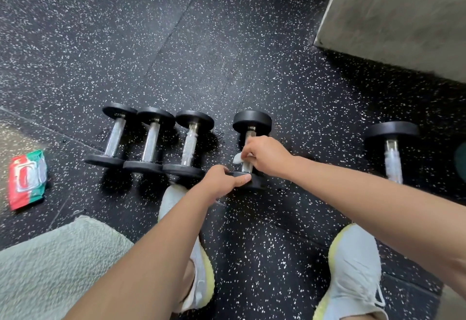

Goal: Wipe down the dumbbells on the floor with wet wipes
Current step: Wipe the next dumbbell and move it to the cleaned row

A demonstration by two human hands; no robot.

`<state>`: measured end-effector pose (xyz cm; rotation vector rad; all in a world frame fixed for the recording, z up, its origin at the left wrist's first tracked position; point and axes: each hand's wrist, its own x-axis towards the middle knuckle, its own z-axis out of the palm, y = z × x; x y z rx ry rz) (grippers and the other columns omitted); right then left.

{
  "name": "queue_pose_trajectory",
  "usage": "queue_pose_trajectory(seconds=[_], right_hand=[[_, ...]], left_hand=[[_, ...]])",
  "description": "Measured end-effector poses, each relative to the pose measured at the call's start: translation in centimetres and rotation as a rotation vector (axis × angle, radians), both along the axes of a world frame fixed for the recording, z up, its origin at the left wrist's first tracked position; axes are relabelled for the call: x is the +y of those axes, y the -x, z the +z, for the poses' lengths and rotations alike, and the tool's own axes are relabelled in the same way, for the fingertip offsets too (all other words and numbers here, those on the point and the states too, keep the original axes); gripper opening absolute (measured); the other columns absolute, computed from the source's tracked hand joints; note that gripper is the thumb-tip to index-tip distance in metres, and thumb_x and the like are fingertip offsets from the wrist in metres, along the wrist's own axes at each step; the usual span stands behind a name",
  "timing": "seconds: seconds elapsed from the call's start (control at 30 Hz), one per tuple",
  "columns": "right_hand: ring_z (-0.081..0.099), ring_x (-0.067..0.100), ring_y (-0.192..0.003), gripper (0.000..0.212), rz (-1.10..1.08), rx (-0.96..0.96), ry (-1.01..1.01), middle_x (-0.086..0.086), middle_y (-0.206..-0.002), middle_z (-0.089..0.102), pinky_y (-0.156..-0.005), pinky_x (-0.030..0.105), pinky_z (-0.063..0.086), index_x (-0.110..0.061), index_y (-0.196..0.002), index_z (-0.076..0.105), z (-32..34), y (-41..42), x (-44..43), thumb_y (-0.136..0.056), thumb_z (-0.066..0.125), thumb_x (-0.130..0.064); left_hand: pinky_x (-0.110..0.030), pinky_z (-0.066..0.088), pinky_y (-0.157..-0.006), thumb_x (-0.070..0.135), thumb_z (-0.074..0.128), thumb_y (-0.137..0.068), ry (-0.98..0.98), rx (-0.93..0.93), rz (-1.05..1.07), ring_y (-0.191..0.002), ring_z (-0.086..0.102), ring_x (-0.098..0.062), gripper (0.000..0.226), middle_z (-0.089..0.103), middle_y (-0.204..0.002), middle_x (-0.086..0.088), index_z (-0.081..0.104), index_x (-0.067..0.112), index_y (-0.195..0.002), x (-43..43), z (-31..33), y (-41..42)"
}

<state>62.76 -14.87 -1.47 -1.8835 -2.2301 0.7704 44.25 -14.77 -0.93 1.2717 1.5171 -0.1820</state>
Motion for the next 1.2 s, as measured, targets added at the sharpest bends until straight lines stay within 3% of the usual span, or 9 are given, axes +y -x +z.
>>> queue_pose_trajectory(seconds=[0.23,0.37,0.43,0.67,0.87,1.07,1.2], right_hand=[[0.068,0.030,-0.088,0.013,-0.257,0.008,-0.124,0.001,-0.099,0.073,-0.076,0.039,0.055,-0.024,-0.096,0.082,0.6,-0.5,1.6,-0.092,0.069,-0.024],[0.067,0.028,-0.089,0.014,-0.058,-0.001,-0.047,-0.002,-0.101,0.070,-0.076,0.038,0.055,-0.026,-0.097,0.081,0.6,0.0,-0.7,-0.092,0.068,-0.024],[0.066,0.026,-0.091,0.013,0.029,0.004,-0.011,-0.004,-0.102,0.069,-0.076,0.037,0.052,-0.027,-0.098,0.080,0.7,-0.3,-1.2,-0.092,0.069,-0.024],[0.066,0.031,-0.091,0.016,-0.271,0.000,-0.140,0.002,-0.103,0.070,-0.077,0.041,0.055,-0.023,-0.098,0.081,0.1,-1.3,0.6,-0.093,0.065,-0.025],[0.067,0.026,-0.086,0.014,-0.005,0.035,-0.053,-0.002,-0.099,0.069,-0.074,0.042,0.056,-0.024,-0.097,0.081,0.5,-1.0,-2.4,-0.091,0.068,-0.022],[0.067,0.029,-0.083,0.017,-0.184,-0.003,-0.118,0.000,-0.093,0.071,-0.068,0.034,0.052,-0.022,-0.094,0.082,0.7,-2.4,1.0,-0.092,0.065,-0.022],[0.067,0.028,-0.084,0.016,-0.068,-0.038,-0.076,-0.003,-0.098,0.069,-0.072,0.038,0.055,-0.026,-0.096,0.081,0.4,-2.1,-0.7,-0.090,0.066,-0.023]], left_hand=[[-0.039,0.050,-0.103,0.052,0.088,-0.079,0.000,0.000,0.008,-0.108,0.061,-0.022,0.068,0.063,-0.112,-0.002,0.055,0.011,-0.121,-0.2,0.1,-0.2],[-0.041,0.047,-0.109,0.061,0.087,-0.075,-0.041,0.047,-0.008,-0.121,0.059,-0.026,0.097,0.060,-0.134,-0.006,0.048,0.006,-0.146,-0.5,0.1,-0.8],[-0.039,0.047,-0.108,0.066,0.086,-0.073,-0.079,0.086,-0.043,-0.128,0.057,-0.027,0.105,0.057,-0.143,-0.006,0.046,0.007,-0.150,-0.8,0.3,-1.1],[-0.035,0.048,-0.089,0.083,0.078,-0.065,-0.212,0.210,-0.093,-0.120,0.061,-0.027,0.102,0.063,-0.133,-0.003,0.053,0.013,-0.135,-2.4,0.7,-2.2],[-0.036,0.047,-0.089,0.078,0.084,-0.063,-0.196,0.173,-0.027,-0.125,0.059,-0.025,0.108,0.060,-0.141,-0.003,0.048,0.013,-0.142,-2.7,0.6,-2.6],[-0.036,0.044,-0.092,0.072,0.087,-0.066,-0.188,0.147,-0.005,-0.131,0.055,-0.030,0.111,0.056,-0.145,-0.006,0.041,0.011,-0.146,-3.4,0.9,-3.9],[-0.039,0.048,-0.098,0.069,0.088,-0.065,-0.183,0.144,-0.002,-0.129,0.058,-0.030,0.110,0.059,-0.143,-0.006,0.040,0.012,-0.147,-3.6,1.1,-4.4]])
